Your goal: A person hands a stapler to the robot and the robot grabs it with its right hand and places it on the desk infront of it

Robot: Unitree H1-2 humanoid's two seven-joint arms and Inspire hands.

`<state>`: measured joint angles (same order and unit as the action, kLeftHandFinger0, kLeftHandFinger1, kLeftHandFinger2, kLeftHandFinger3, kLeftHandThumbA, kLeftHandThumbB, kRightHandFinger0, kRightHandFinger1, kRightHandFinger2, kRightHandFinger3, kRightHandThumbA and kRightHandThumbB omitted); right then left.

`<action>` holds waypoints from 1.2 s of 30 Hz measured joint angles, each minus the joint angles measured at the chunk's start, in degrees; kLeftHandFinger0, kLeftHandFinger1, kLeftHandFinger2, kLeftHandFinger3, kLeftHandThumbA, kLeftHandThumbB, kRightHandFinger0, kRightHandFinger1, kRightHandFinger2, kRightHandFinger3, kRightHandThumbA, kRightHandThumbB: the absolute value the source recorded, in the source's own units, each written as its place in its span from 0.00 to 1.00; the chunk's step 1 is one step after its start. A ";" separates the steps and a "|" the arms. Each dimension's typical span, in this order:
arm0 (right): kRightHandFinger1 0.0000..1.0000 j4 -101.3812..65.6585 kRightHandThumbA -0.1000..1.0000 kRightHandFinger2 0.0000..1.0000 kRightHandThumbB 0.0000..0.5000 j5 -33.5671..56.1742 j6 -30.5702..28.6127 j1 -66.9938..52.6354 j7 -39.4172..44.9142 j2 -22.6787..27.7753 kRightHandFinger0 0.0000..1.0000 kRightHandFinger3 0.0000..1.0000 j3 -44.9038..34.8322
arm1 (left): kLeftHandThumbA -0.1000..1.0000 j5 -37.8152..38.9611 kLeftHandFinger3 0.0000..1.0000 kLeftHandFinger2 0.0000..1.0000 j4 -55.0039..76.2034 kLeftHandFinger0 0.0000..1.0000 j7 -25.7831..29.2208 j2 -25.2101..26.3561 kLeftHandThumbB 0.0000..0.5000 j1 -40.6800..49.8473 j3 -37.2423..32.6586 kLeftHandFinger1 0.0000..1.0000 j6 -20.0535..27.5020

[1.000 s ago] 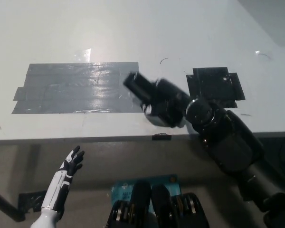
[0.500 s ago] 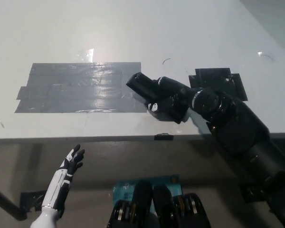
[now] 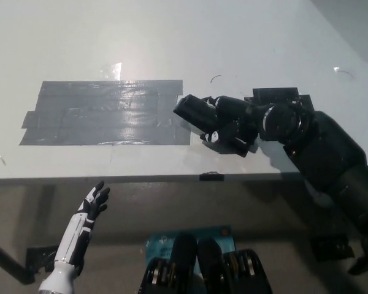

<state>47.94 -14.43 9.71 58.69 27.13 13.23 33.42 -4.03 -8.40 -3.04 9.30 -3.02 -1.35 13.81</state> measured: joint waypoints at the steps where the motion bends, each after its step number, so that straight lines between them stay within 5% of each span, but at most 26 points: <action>1: 1.00 -0.01 0.80 1.00 1.00 0.02 0.02 0.14 0.46 0.06 1.00 1.00 0.09 | 1.00 0.00 1.00 1.00 -0.02 0.99 0.00 0.00 1.00 -0.02 0.00 1.00 -0.01; 8: 1.00 -1.28 0.86 1.00 1.00 0.09 0.42 1.40 6.39 1.64 1.00 1.00 1.30 | 1.00 0.00 1.00 1.00 -0.03 0.99 0.00 0.00 1.00 -0.24 0.00 1.00 -0.02; 19: 1.00 -12.03 0.76 1.00 1.00 0.71 6.47 0.78 16.11 5.99 1.00 1.00 -0.46 | 1.00 0.02 1.00 1.00 0.11 0.98 -0.01 0.00 1.00 -0.61 0.16 1.00 -0.02; 23: 1.00 -20.70 1.00 1.00 1.00 3.14 9.17 -0.90 16.29 7.76 1.00 1.00 -8.31 | 1.00 0.01 1.00 1.00 0.07 0.97 0.00 0.00 1.00 -0.67 0.22 1.00 -0.04; 28: 1.00 -31.04 0.93 1.00 0.96 5.54 10.87 -0.97 14.74 8.50 1.00 1.00 -18.70 | 1.00 0.00 1.00 1.00 0.07 0.99 0.00 -0.01 1.00 -0.99 0.24 1.00 -0.08; 36: 1.00 -46.28 1.00 1.00 1.00 8.57 13.76 0.73 10.86 8.41 1.00 1.00 -32.78 | 1.00 0.02 1.00 1.00 0.07 0.98 0.00 0.00 1.00 -1.05 0.28 1.00 -0.09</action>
<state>1.66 -5.86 23.47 59.43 37.99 21.64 0.64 -4.02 -8.34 -3.04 9.29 -4.08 -1.07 13.72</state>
